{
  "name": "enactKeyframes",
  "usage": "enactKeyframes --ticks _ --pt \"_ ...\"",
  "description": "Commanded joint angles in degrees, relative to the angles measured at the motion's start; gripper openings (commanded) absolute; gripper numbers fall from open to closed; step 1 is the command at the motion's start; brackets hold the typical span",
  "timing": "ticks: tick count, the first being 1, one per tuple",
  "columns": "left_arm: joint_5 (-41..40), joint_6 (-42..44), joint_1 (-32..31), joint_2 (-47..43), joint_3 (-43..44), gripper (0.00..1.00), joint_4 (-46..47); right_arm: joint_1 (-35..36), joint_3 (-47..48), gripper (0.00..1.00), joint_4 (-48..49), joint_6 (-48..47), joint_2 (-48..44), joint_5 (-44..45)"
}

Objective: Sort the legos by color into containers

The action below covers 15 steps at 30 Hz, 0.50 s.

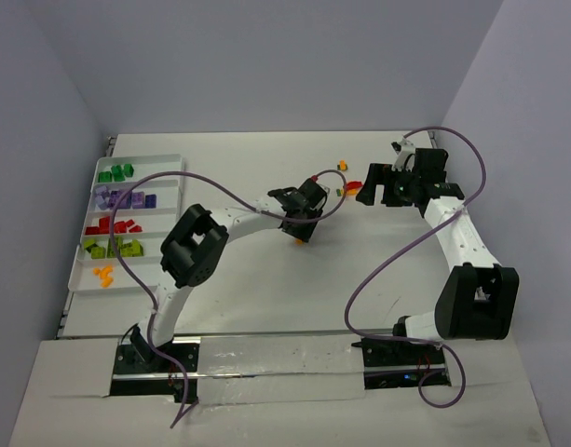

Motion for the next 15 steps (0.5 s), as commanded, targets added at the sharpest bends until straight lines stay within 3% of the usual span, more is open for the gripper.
enactKeyframes --ticks 1,11,15 --pt "-2.29 0.73 -1.01 2.58 0.82 0.39 -2.73 -0.01 -0.14 1.00 1.96 0.24 -1.06 -0.64" --pt "-0.71 4.21 2.47 -5.90 -7.63 0.00 -2.08 0.08 0.66 1.00 1.79 0.43 -0.44 -1.81" --pt "2.45 9.21 11.55 -14.49 -9.63 0.00 -2.64 0.46 1.00 1.00 1.97 0.50 -0.09 -3.10"
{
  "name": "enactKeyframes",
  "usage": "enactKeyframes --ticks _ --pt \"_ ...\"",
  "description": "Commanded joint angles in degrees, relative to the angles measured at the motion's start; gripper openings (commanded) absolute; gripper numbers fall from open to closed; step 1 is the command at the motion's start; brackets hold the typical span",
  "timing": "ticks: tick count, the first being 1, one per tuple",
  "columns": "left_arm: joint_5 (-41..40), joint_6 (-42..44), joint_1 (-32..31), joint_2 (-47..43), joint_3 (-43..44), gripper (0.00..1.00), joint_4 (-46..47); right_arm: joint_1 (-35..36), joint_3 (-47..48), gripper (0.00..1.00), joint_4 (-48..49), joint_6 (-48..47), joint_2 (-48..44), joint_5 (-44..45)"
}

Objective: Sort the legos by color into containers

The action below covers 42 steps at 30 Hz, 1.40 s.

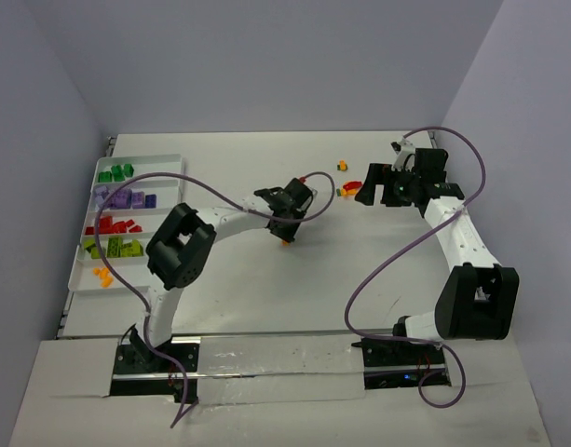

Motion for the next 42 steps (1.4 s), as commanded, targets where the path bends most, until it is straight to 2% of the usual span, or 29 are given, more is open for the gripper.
enactKeyframes --ticks 1,3,5,8,10,11,14,17,18,20,23,27,35,42 --pt "5.96 6.21 10.85 -13.27 -3.57 0.00 -2.42 0.93 1.09 1.00 2.11 0.26 0.08 -1.95" --pt "9.64 8.83 15.74 -17.65 -5.32 0.00 -2.68 1.54 1.26 1.00 2.37 0.17 0.34 -1.86" --pt "13.59 11.44 24.32 -23.99 -7.94 0.00 -3.51 2.84 1.60 1.00 2.60 0.01 0.85 -1.42" --pt "14.04 12.17 32.82 -29.12 -10.64 0.00 -3.95 5.62 2.14 1.00 2.76 -0.39 1.66 -0.65" --pt "16.94 17.33 41.91 -33.17 -14.97 0.00 -4.46 7.48 2.88 1.00 2.81 -0.92 2.44 0.50" --pt "18.68 18.30 43.05 -34.82 -15.34 0.00 -4.59 8.08 3.06 1.00 2.81 -1.06 2.57 0.55" --pt "20.57 28.52 52.70 -40.99 -22.28 0.00 -6.67 9.61 3.97 1.00 2.81 -0.97 3.83 1.29" --pt "29.03 43.36 64.11 -44.41 -26.08 0.00 -12.87 10.66 3.99 1.00 3.24 -0.97 4.46 1.47" --pt "29.90 45.00 68.16 -44.99 -27.02 0.00 -14.26 10.97 3.84 1.00 3.32 -1.04 4.61 1.62" --pt "28.76 48.07 72.24 -44.72 -27.96 0.00 -15.73 11.31 3.58 1.00 3.70 -1.06 4.83 1.65" --pt "24.54 48.15 76.57 -43.35 -29.77 0.00 -15.20 11.48 3.28 1.00 3.55 -1.06 5.07 1.58" --pt "18.03 43.72 81.00 -42.58 -31.67 0.00 -11.29 11.59 3.91 1.00 3.10 -2.75 5.72 1.17" --pt "3.91 39.48 82.60 -43.11 -37.74 0.00 1.05 13.22 5.70 1.00 2.06 -2.33 6.98 1.42" --pt "2.45 38.57 84.46 -37.87 -38.18 0.00 4.15 14.29 6.32 1.00 0.83 -3.46 6.69 3.12"
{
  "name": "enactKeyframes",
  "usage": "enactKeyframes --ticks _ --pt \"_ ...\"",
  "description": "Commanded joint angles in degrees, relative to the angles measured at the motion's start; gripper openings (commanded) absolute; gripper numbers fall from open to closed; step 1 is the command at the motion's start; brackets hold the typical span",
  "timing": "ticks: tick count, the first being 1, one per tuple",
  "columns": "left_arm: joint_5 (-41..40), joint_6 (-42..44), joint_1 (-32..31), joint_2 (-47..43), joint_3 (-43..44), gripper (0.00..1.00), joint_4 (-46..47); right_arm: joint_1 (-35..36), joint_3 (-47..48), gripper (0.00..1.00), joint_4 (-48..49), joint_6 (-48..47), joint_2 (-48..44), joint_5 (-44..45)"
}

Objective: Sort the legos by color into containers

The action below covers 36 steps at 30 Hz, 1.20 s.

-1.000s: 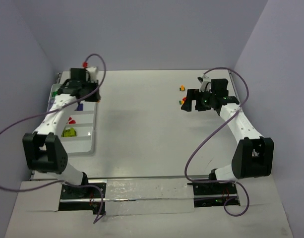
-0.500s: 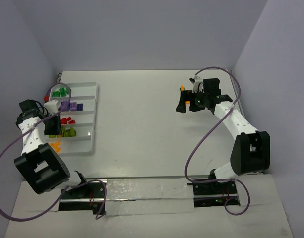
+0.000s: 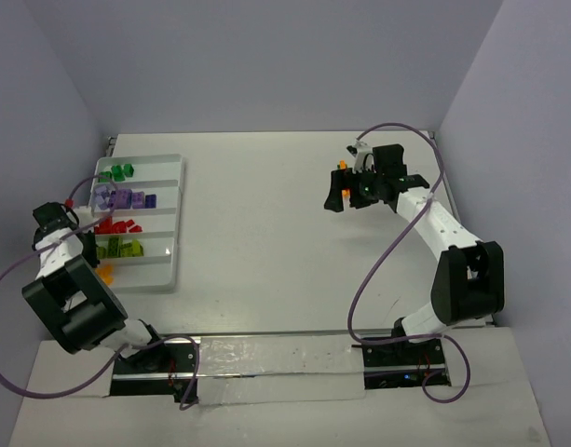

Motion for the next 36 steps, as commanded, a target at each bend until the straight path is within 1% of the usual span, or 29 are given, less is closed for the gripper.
enactKeyframes --ticks 1,5,6,7,8,9,11,13,14,17,21,24,29,33,34,36 --pt "-2.83 -1.38 1.31 1.75 -0.19 0.00 5.23 0.58 3.28 1.00 -0.56 -1.58 -0.11 1.66" --pt "-3.36 -0.65 1.73 1.64 -1.29 0.00 5.84 0.58 3.98 1.00 -1.11 -1.82 0.40 2.13" --pt "-3.30 -0.41 1.88 1.79 -1.40 0.02 5.78 0.58 4.16 1.00 -1.09 -1.84 0.48 2.55" --pt "-3.23 -0.25 2.02 1.97 -1.43 0.08 5.63 0.58 4.33 1.00 -1.04 -1.84 0.60 3.09" --pt "-3.08 -0.14 2.11 2.13 -1.39 0.16 5.39 0.58 4.50 1.00 -1.00 -1.84 0.73 3.62" --pt "-2.71 -0.06 2.13 2.19 -1.22 0.28 5.01 0.58 4.80 1.00 -1.00 -1.85 0.87 4.12" --pt "-2.08 0.02 2.46 2.06 -0.53 0.44 4.30 0.58 5.30 1.00 -1.18 -2.07 1.13 6.04" --pt "-1.56 -0.07 2.55 1.89 0.11 0.55 3.69 0.58 5.87 1.00 -1.57 -2.42 1.48 7.42" --pt "-1.30 -0.16 2.55 1.80 0.63 0.58 3.09 0.58 6.21 1.00 -1.74 -2.89 1.78 8.50" --pt "-0.51 -0.31 2.52 1.81 2.16 0.63 1.39 0.50 7.35 1.00 -2.38 -3.75 3.09 11.04" --pt "2.35 -0.80 2.25 0.90 6.01 0.64 -1.79 -0.33 9.10 1.00 -3.23 -4.93 5.26 12.74" --pt "2.29 -1.28 1.15 0.98 8.07 0.65 -2.47 -1.49 10.54 1.00 -4.00 -5.41 6.38 12.42" --pt "2.27 -0.68 0.96 1.91 8.35 0.63 -3.23 -1.79 10.92 1.00 -4.35 -6.25 6.50 12.64" --pt "2.89 -0.32 0.95 0.29 6.75 0.60 -3.76 -1.79 10.65 1.00 -4.25 -6.33 6.75 12.47" --pt "3.92 -0.22 0.86 -0.30 6.78 0.60 -4.08 -1.81 10.59 1.00 -4.23 -6.31 6.79 12.53" --pt "8.90 0.10 0.13 -2.33 7.36 0.61 -5.37 -2.11 10.97 0.99 -3.99 -6.26 7.52 13.43"
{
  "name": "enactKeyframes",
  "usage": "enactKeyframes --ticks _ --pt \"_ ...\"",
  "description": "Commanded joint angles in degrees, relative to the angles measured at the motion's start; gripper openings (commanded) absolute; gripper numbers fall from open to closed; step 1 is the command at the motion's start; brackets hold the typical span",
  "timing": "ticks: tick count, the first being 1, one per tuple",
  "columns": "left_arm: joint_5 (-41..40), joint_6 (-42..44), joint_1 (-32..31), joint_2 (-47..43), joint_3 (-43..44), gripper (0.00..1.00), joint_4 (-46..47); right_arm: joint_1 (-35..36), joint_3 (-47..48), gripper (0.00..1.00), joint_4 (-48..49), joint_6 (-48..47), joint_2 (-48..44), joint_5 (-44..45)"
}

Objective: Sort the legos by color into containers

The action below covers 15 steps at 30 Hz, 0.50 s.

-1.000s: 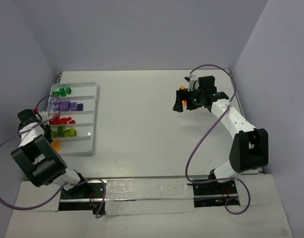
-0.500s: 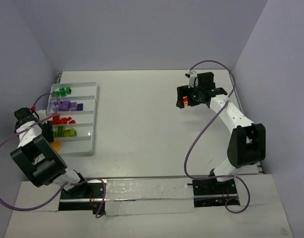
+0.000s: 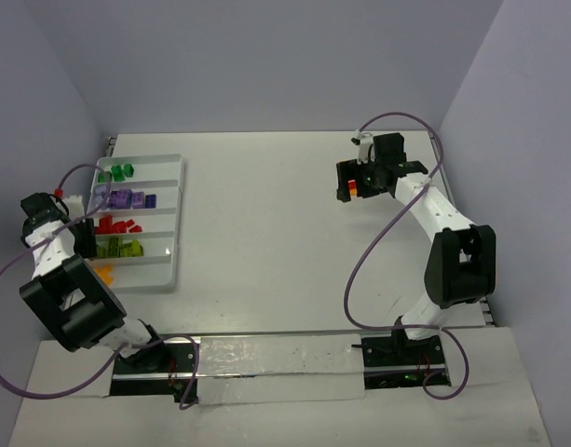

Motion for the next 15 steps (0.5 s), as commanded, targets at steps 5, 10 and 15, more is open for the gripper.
enactKeyframes --ticks 5,10,15 --pt "15.11 -0.16 -8.19 -8.30 3.33 0.71 -4.87 -2.29 6.56 0.95 -1.91 -3.72 4.96 3.84" --pt "13.56 -6.68 -22.82 -9.13 5.58 0.75 -1.60 -5.58 12.46 0.91 -5.38 -5.49 11.16 5.98" --pt "15.42 -13.16 -28.72 -5.06 8.98 0.75 0.38 -5.98 17.75 0.90 -7.11 -3.69 16.78 6.38"
